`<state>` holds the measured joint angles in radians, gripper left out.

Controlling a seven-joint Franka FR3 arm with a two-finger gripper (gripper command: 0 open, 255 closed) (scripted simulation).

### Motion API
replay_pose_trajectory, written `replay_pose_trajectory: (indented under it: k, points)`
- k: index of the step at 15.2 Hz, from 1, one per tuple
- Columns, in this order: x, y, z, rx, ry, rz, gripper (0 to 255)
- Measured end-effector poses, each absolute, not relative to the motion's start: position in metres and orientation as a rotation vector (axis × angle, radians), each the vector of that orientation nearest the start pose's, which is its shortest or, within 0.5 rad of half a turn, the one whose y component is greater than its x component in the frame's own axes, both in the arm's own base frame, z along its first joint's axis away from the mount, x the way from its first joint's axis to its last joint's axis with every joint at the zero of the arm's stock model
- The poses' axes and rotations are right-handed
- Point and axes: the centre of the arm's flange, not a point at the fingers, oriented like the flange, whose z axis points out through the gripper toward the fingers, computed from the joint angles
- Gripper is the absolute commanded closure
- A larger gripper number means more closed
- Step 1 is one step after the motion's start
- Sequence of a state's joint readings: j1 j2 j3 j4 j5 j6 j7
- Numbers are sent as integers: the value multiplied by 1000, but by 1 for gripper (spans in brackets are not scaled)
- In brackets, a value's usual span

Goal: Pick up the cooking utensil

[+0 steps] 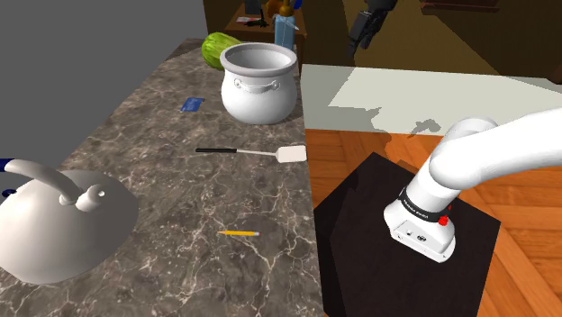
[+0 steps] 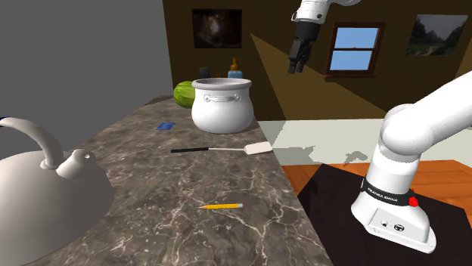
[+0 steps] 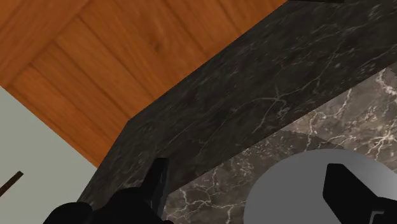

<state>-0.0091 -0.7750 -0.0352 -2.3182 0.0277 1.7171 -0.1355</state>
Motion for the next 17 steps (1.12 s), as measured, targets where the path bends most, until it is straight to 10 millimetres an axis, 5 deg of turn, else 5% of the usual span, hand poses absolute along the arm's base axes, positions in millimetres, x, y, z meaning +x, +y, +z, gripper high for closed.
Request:
replay_pose_trajectory:
  k: [5, 17]
  points:
    - [342, 16, 604, -3085, -253, -256, 0]
    - [392, 157, 549, -3036, -653, -187, 0]
